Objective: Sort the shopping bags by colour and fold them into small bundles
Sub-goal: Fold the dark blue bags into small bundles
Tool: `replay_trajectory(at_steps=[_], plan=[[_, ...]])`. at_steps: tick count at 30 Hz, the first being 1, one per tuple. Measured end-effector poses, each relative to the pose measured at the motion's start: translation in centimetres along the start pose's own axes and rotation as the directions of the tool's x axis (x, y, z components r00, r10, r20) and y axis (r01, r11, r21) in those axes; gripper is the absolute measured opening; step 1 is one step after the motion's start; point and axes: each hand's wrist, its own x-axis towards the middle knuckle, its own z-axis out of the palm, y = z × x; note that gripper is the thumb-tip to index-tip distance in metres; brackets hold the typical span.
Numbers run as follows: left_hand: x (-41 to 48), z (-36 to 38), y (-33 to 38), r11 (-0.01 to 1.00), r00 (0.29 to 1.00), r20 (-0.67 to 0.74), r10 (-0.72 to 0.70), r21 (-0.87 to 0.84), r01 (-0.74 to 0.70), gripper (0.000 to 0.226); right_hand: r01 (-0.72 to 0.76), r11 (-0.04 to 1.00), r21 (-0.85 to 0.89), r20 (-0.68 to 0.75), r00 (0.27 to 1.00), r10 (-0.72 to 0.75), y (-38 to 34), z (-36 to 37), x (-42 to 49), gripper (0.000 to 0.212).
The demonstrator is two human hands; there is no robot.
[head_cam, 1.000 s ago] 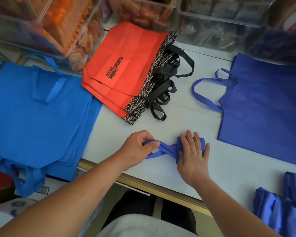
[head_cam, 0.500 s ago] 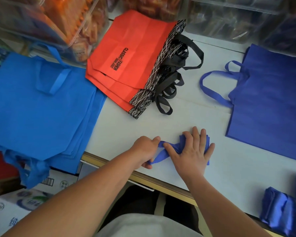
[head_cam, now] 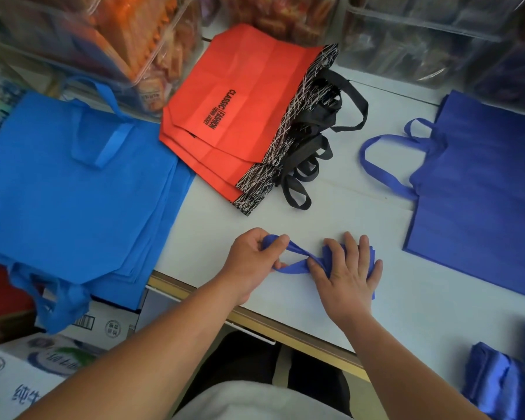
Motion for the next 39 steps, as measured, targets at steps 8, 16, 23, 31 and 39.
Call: replay_trajectory(at_steps=[8,16,23,31,39], plan=[[1.2,0.6,-2.1,0.954,0.980,-0.198,-0.011,0.291,0.070,0.036,-0.005,1.000,0.006,-0.003,1.000,0.005,-0.4,-0.4,-0.1,0.064],[2.1,0.7,-2.7,0.899,0.965,-0.249,0.082,0.436,0.037,0.021,-0.085,0.993,-0.081,-0.089,0.993,0.077,-1.0,1.1,0.6,0.049],[0.7,-3.0,-2.4,0.161,0.614,0.539,0.576,0.662,-0.732,0.017,-0.010,0.985,-0.175,-0.059,0.998,0.000,-0.4,0.6,1.3,0.066],[2.7,-2.5,-3.4,0.015,0.569,0.725,0.388,0.612,-0.791,0.027,0.107,0.970,-0.221,-0.028,0.993,-0.116,1.7,-2.5,4.4,0.070],[2.1,-0.9,0.2,0.467,0.705,0.582,0.405,0.531,-0.707,0.026,0.112,0.975,-0.191,0.003,0.993,-0.114,2.2,-2.5,4.6,0.068]])
